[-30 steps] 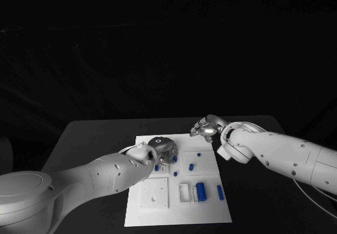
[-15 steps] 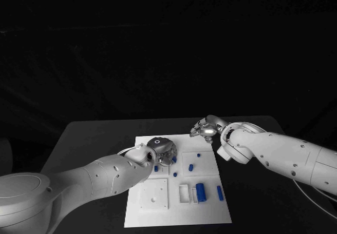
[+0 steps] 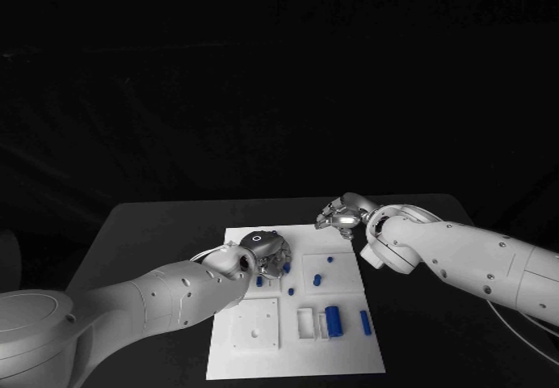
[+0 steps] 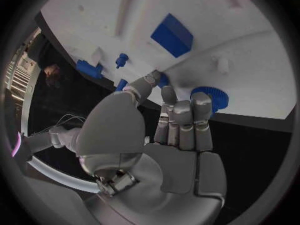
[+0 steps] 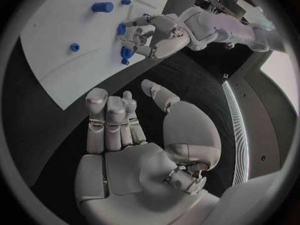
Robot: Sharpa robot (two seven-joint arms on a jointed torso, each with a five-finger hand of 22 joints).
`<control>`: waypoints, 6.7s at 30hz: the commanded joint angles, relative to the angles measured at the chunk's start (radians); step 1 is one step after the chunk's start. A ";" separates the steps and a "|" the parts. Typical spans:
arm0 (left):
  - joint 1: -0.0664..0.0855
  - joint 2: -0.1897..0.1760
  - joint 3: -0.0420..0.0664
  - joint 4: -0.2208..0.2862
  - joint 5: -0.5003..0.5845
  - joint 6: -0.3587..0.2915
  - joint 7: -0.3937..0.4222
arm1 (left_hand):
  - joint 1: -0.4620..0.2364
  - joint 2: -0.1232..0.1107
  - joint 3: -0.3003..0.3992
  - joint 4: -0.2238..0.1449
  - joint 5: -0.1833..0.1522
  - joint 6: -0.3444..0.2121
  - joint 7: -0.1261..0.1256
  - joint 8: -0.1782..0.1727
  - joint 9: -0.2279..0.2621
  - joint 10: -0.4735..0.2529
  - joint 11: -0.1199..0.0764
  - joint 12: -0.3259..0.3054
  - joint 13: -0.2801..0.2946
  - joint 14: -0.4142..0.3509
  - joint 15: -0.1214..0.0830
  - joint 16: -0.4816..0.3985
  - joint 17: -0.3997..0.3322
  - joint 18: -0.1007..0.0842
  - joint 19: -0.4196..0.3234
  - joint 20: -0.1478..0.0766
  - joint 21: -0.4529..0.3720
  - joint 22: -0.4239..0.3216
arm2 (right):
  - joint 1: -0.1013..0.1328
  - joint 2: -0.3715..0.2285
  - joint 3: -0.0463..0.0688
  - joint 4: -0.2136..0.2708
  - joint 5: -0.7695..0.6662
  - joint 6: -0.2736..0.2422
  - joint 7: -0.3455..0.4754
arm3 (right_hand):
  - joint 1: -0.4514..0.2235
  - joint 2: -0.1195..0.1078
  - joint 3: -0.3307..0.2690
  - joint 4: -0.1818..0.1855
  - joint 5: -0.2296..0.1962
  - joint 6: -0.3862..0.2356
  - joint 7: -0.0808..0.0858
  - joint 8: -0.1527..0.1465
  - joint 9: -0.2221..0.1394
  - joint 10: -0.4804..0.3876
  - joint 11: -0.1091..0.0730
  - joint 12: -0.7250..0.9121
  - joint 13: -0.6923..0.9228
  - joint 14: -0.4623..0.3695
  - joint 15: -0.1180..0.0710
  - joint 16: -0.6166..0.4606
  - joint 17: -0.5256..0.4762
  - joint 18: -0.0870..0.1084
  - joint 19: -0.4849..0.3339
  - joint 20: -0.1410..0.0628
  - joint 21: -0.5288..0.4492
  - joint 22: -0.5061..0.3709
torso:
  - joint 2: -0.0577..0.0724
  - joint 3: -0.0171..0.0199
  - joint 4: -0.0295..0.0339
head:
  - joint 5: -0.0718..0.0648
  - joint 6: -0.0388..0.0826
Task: Assemble the parts on the task board
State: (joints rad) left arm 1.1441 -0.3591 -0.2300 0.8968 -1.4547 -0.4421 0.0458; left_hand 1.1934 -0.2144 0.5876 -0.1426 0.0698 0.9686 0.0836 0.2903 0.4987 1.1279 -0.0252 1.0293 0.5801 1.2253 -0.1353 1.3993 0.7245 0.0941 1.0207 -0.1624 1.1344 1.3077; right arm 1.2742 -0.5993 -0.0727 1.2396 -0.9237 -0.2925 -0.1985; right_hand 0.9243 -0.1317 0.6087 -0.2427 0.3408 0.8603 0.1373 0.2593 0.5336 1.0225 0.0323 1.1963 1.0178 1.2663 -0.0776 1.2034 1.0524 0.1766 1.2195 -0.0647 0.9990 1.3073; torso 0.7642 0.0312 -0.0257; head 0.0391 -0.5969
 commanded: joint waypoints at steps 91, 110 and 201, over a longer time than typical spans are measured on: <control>0.175 -0.355 0.127 0.441 0.871 0.131 0.023 | -0.082 0.029 -0.087 -0.017 -0.015 -0.073 0.052 -0.042 0.007 -0.054 0.049 -0.271 -0.135 -0.068 0.050 -0.274 -0.047 -0.008 -0.090 -0.018 -0.165 -0.068 | -0.061 0.250 -0.144 -0.220 -0.776 0.072 0.115 | 0.197 -0.054 0.168 -0.042 -0.252 0.022 -0.040 -0.006 -0.026 0.064 -0.044 0.079 0.062 0.031 -0.039 0.021 0.036 0.085 0.016 0.008 0.052 0.022 | 0.022 -0.0184 0.0533 | -0.014 -0.007; 0.183 -0.355 0.127 0.463 0.877 0.133 0.018 | -0.084 0.033 -0.090 -0.015 -0.015 -0.084 0.055 -0.048 0.006 -0.054 0.051 -0.276 -0.135 -0.065 0.051 -0.274 -0.041 -0.007 -0.085 -0.018 -0.165 -0.067 | -0.075 0.265 -0.153 -0.252 -0.769 0.086 0.122 | 0.184 -0.047 0.166 -0.034 -0.256 0.007 -0.044 -0.012 -0.033 0.066 -0.047 0.078 0.068 0.031 -0.041 0.022 0.040 0.085 0.015 0.010 0.057 0.021 | 0.028 -0.0197 0.0546 | -0.013 -0.013; 0.184 -0.378 0.124 0.452 0.920 0.164 -0.020 | -0.104 0.041 -0.095 0.013 -0.015 -0.095 0.058 -0.052 0.007 -0.059 0.055 -0.285 -0.134 -0.065 0.055 -0.285 -0.025 -0.005 -0.085 -0.014 -0.173 -0.065 | -0.053 0.164 -0.149 -0.120 -0.801 0.047 -0.124 | -0.037 -0.136 0.049 0.136 -0.292 0.175 -0.048 0.064 -0.010 0.100 -0.053 0.067 0.116 0.049 -0.048 0.018 0.080 0.085 0.029 -0.018 0.075 0.016 | 0.031 -0.0217 0.0548 | -0.024 -0.011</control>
State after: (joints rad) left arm 1.3274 -0.7393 -0.1070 1.3472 -0.5418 -0.2916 0.0228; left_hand 1.1014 -0.1750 0.4926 -0.1332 0.0550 0.8890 0.1299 0.2433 0.5047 1.0679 0.0268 0.7504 0.4461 1.1554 -0.0797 1.1197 0.6978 0.0779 0.9295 -0.1279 0.9679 1.2416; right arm 1.2217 -0.4361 -0.2219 1.1183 -1.6903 -0.2817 -0.2786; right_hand 0.8929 -0.2715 0.6585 -0.1101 0.0504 1.0282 0.0874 0.3184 0.5224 1.1165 -0.0204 1.2586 1.1333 1.3131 -0.1181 1.2158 1.1327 0.1993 1.2436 -0.0773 1.0686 1.3081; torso 0.7945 0.0092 0.0297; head 0.0136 -0.6068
